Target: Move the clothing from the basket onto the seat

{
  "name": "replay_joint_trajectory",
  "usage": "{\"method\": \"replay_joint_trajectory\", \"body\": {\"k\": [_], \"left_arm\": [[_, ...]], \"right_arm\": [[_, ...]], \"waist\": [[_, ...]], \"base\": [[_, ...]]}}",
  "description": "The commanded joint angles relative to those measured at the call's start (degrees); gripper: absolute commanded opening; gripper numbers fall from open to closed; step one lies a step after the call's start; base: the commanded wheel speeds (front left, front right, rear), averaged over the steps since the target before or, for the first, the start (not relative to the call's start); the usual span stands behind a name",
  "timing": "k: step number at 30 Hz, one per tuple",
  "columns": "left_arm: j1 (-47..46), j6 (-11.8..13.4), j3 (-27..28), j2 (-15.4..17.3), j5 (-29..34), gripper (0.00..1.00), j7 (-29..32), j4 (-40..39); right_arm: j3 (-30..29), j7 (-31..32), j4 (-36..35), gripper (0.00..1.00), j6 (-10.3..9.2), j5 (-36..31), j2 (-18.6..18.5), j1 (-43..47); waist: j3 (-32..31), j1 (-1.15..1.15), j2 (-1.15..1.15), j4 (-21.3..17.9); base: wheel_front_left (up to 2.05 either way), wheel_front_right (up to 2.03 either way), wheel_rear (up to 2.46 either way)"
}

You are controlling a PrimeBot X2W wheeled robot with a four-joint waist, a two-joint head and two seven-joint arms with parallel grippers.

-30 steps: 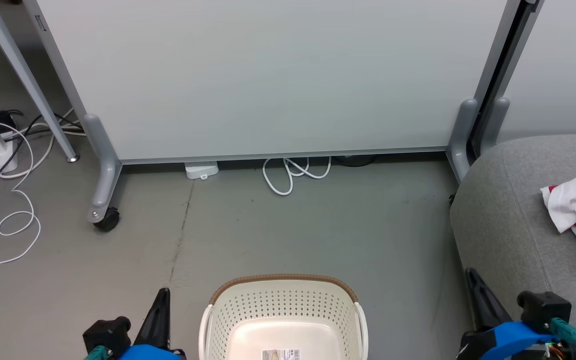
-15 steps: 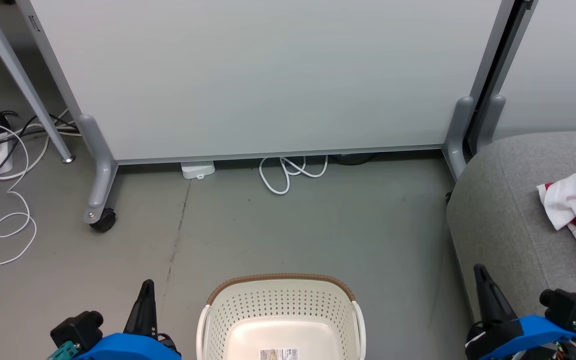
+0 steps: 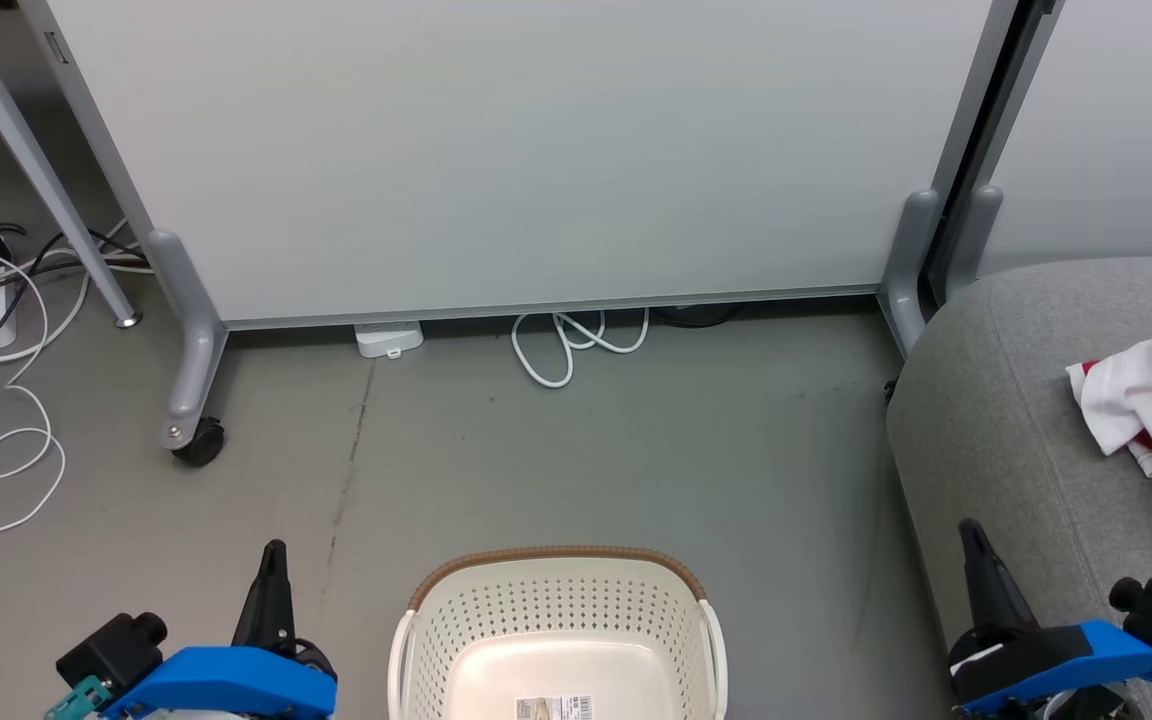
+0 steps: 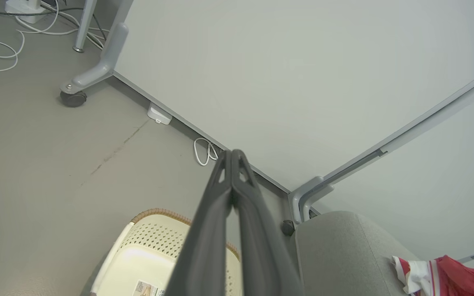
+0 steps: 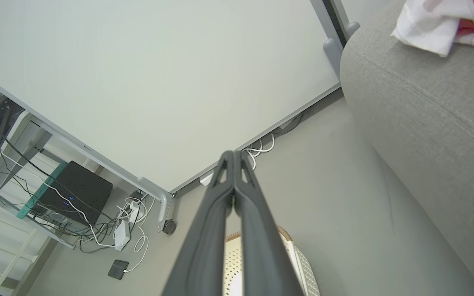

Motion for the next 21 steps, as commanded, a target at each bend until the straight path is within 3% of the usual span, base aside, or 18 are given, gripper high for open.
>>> {"method": "replay_joint_trajectory", "body": {"k": [1,21], "left_arm": [[-1.86,0.32,0.65,0.03,-2.26,0.00,0.60,-1.40],[-2.44,0.60,3.21,-0.38,-14.71,0.00,4.14,-4.14]], "right_arm": [[-0.24,0.46,-1.14,0.00,0.00,2.71,-0.09,-1.81],[-1.01,3.40,-2.16,0.00,0.00,16.89,-0.10,-2.46]], "waist": [[0.03,0.00,0.00,-0.08],[0.26,0.00,0.00,-0.82]], "base": [[0.00,0.00,0.00],[0.00,0.00,0.00]]}}
